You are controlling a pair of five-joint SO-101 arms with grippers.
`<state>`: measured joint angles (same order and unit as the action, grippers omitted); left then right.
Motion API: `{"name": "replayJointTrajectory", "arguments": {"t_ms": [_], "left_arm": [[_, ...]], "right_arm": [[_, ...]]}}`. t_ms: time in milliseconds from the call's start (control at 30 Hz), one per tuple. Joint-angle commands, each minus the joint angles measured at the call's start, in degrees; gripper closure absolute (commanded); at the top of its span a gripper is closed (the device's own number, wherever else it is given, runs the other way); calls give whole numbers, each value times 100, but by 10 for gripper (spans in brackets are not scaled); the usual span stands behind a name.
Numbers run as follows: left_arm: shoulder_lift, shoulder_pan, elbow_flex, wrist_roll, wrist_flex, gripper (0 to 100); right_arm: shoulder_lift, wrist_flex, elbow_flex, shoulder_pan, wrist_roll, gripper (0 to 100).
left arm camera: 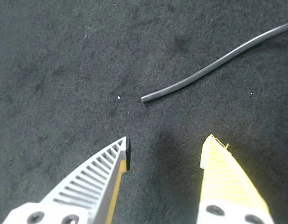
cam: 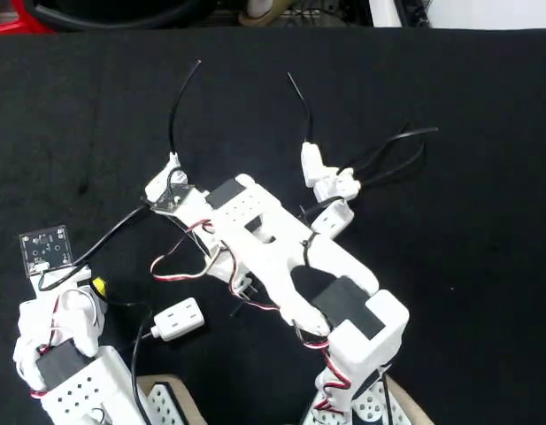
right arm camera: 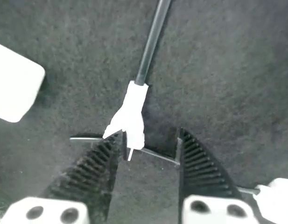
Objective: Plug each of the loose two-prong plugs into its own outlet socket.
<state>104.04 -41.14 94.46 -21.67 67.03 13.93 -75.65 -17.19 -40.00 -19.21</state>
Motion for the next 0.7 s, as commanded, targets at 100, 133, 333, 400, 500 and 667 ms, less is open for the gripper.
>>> {"name": "replayJointTrajectory", "arguments": {"t_ms": [100, 133, 333, 400, 500, 667], "left_arm": [[26, 57, -22, -62, -79, 748], [26, 57, -22, -62, -79, 748], [26, 57, -22, -62, -79, 748], [26, 57, -22, -62, -79, 748], [26, 57, -22, -62, -79, 748], [26, 57, -22, -237, -62, 748]], "right_arm": [[-13, 211, -31, -88, 79, 832], [-13, 202, -31, -88, 88, 832], [-4, 185, -48, -290, 352, 832], [84, 185, -40, -334, 352, 832], [347, 211, 40, -343, 360, 832], [681, 167, 251, -343, 360, 833]]}}
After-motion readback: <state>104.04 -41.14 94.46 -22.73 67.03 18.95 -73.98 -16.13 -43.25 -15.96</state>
